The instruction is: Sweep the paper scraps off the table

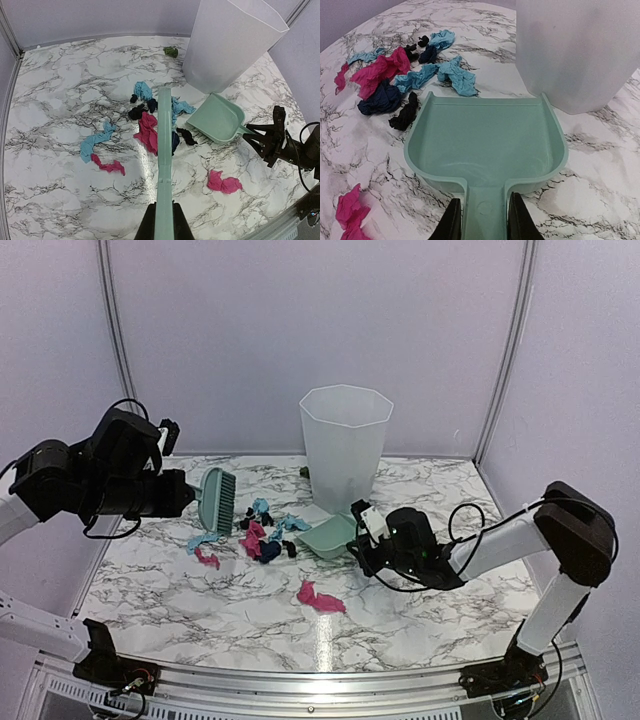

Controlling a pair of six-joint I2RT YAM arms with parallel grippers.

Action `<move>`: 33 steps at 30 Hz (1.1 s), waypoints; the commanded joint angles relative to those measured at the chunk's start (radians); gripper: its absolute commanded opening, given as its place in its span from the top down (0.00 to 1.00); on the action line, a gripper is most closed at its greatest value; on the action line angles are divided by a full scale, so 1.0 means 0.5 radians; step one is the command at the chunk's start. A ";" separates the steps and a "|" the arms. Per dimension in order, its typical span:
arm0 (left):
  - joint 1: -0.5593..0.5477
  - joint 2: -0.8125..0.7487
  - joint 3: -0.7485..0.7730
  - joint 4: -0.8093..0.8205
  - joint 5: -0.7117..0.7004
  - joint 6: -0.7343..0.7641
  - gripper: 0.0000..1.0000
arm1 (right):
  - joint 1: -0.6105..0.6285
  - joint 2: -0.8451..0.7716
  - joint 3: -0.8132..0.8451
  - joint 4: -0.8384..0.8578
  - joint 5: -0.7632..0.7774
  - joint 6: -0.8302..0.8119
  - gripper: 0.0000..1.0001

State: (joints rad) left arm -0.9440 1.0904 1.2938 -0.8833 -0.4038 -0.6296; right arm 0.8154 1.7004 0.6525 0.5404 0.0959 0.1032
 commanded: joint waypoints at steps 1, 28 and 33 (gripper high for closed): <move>0.010 -0.070 -0.037 -0.013 -0.058 -0.006 1.00 | 0.009 -0.188 0.140 -0.275 0.052 -0.061 1.00; 0.091 0.036 -0.030 -0.185 -0.205 0.221 1.00 | 0.017 -1.481 0.197 -2.085 -0.264 0.355 1.00; 0.151 0.227 0.078 -0.181 -0.128 0.353 1.00 | 0.034 -1.561 0.261 -2.363 -0.326 0.474 1.00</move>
State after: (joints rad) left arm -0.8944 1.1469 1.2827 -0.9634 -0.4824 -0.5217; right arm 0.8204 0.9493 0.7300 -0.4850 -0.0227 0.2611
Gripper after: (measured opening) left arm 0.046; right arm 0.194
